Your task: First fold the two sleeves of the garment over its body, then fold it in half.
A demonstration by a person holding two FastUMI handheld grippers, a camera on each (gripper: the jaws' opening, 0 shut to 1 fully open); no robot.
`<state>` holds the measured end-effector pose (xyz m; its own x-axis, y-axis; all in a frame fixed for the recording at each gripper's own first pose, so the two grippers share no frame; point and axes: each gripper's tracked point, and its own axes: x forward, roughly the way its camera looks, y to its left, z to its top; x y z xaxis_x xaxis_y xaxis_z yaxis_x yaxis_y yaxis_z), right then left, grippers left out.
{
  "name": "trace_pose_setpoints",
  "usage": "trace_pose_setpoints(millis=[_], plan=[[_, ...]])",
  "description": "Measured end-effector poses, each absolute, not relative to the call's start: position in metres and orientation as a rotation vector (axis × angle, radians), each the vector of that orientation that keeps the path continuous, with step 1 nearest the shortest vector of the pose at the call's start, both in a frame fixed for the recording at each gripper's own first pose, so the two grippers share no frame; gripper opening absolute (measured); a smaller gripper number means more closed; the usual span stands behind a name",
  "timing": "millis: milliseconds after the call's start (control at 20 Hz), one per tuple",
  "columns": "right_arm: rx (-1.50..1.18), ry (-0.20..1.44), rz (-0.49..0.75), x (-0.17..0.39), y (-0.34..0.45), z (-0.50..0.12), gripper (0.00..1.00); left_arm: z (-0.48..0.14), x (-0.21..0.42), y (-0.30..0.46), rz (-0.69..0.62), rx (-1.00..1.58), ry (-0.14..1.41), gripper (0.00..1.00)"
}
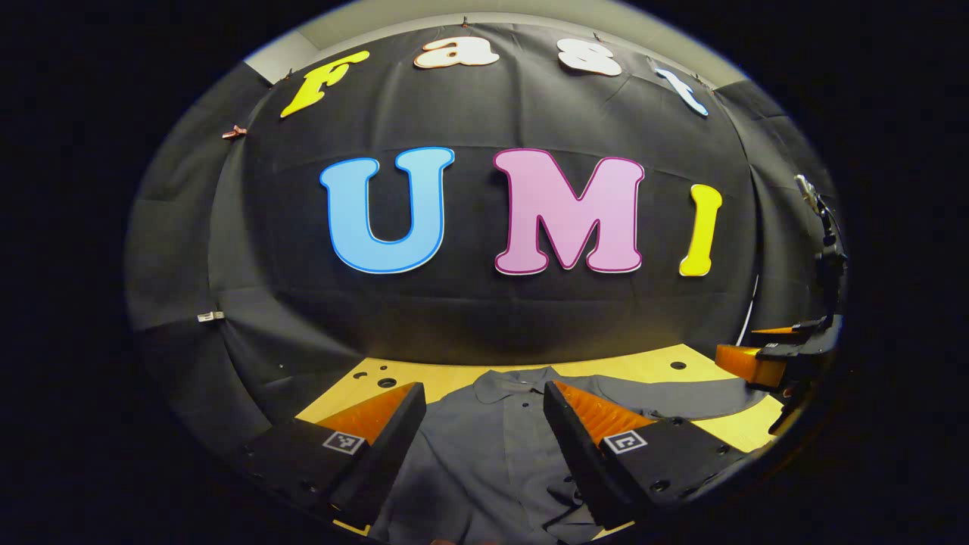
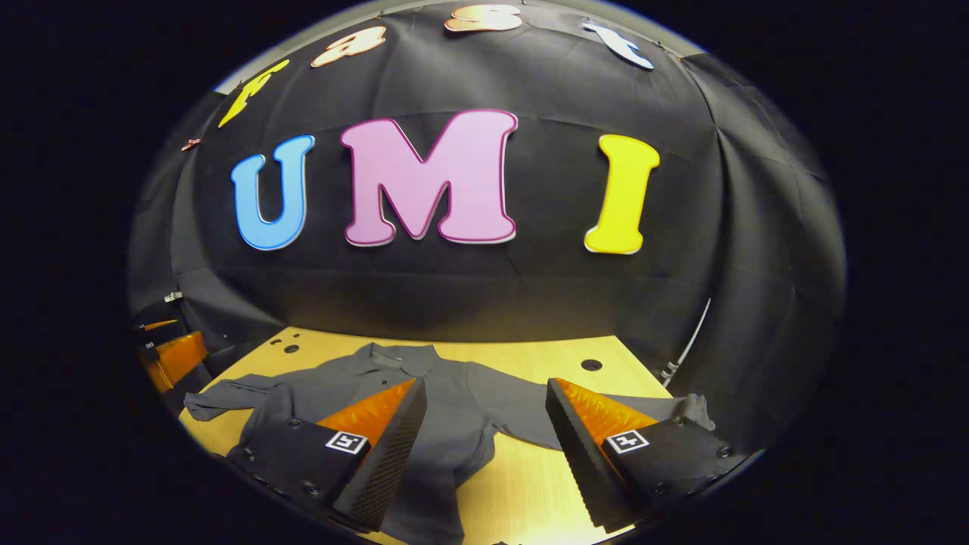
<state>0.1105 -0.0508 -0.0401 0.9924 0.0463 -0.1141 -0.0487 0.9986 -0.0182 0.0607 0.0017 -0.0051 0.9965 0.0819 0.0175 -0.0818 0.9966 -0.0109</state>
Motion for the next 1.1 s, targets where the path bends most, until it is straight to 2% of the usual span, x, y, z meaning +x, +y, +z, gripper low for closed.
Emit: trace_pose_setpoints(millis=[600, 1100], plan=[[0.044, 0.294, -0.199, 0.168, -0.182, -0.099, 0.98, -0.022, 0.087, 0.004, 0.119, 0.003, 0.058, 0.99], [0.115, 0.448, -0.409, 0.188, -0.292, -0.164, 0.98, -0.034, 0.095, 0.014, 0.162, 0.012, 0.117, 0.99]])
